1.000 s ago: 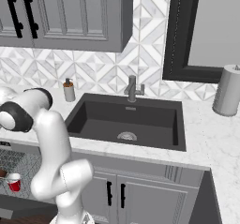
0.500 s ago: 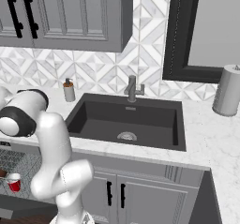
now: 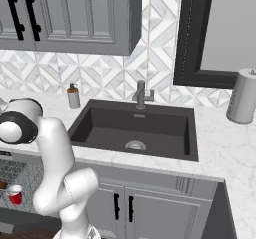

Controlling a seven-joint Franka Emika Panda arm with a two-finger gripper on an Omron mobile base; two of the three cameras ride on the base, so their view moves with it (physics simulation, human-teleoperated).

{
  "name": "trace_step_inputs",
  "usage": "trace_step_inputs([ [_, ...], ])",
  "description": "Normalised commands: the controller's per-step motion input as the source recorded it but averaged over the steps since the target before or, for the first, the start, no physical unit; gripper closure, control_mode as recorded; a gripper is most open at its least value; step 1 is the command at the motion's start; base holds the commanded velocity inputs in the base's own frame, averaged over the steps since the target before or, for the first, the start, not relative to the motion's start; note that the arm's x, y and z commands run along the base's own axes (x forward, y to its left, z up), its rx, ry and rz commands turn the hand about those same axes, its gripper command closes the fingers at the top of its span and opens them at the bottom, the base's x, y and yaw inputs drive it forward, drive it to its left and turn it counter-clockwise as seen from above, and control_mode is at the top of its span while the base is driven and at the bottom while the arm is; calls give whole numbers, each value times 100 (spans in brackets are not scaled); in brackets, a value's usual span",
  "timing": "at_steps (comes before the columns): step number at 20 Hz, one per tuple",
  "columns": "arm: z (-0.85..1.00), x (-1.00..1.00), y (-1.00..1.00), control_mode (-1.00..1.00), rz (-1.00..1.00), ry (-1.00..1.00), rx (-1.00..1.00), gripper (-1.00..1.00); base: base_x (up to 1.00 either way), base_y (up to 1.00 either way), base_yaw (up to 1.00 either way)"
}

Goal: Pick up the cup and bowl from the counter, place them in the dishwasher, and close the dishwasher door.

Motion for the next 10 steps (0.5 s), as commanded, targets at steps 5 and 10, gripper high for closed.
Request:
trace_step_inputs([
  [5, -3, -100, -10, -100, -30, 0, 1, -100, 0, 0, 0],
  [10, -25, -100, -33, -100, -36, -7, 0, -100, 0, 0, 0],
])
